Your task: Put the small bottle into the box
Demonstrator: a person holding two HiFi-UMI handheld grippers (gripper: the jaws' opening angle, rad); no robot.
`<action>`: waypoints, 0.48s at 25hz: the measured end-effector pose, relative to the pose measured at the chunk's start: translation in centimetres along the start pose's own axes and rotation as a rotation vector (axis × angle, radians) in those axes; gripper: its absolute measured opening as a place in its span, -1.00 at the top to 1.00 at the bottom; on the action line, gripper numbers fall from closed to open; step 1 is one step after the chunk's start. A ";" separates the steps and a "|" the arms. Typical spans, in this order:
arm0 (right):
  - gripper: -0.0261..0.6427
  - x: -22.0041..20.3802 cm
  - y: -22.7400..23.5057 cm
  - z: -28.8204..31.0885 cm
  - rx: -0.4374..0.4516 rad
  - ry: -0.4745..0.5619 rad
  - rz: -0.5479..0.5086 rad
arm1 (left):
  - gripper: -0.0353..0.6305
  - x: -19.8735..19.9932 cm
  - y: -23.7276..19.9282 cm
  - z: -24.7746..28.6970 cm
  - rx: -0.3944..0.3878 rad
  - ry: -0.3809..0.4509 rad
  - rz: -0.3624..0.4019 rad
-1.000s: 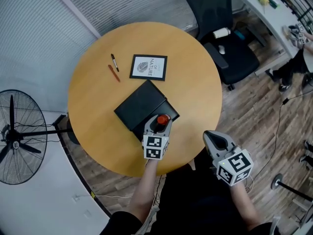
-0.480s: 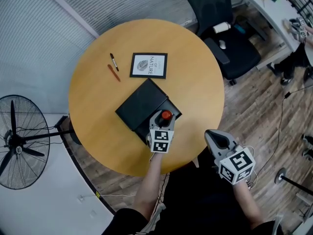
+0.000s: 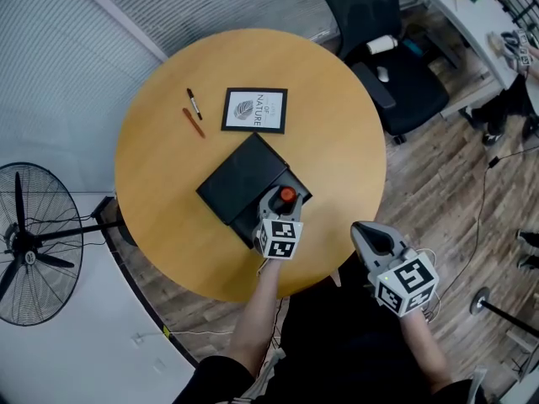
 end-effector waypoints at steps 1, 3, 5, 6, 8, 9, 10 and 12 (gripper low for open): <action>0.89 0.0 0.0 0.0 0.001 -0.002 0.000 | 0.27 0.0 0.1 0.0 0.001 -0.003 0.016; 0.89 0.0 0.0 0.0 0.001 -0.004 0.000 | 0.27 0.1 0.2 0.1 0.002 -0.008 0.033; 0.89 0.0 0.0 0.1 0.002 -0.005 -0.002 | 0.27 0.0 0.3 0.1 0.005 -0.010 0.037; 0.89 0.0 -0.1 0.1 0.002 -0.006 -0.003 | 0.27 0.0 0.3 0.1 0.007 -0.010 0.038; 0.89 0.1 -0.1 0.1 0.003 -0.009 -0.005 | 0.26 0.0 0.4 0.1 0.010 -0.009 0.039; 0.89 0.1 -0.2 0.1 0.003 -0.011 -0.006 | 0.26 0.0 0.4 0.1 0.009 -0.009 0.038; 0.89 0.1 -0.2 0.1 0.003 -0.013 -0.007 | 0.26 0.0 0.4 0.2 0.008 -0.010 0.036; 0.89 0.1 -0.2 0.1 0.005 -0.016 -0.011 | 0.26 -0.1 0.3 0.3 0.003 -0.011 0.032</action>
Point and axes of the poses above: the fingertips, and each gripper's own axes: z forward along the fingers, y to its right, x out of its top, the point moved 6 cm from there along -z, backward along the fingers, and after that the axes turned 9 degrees about z, right-handed, at the moved point
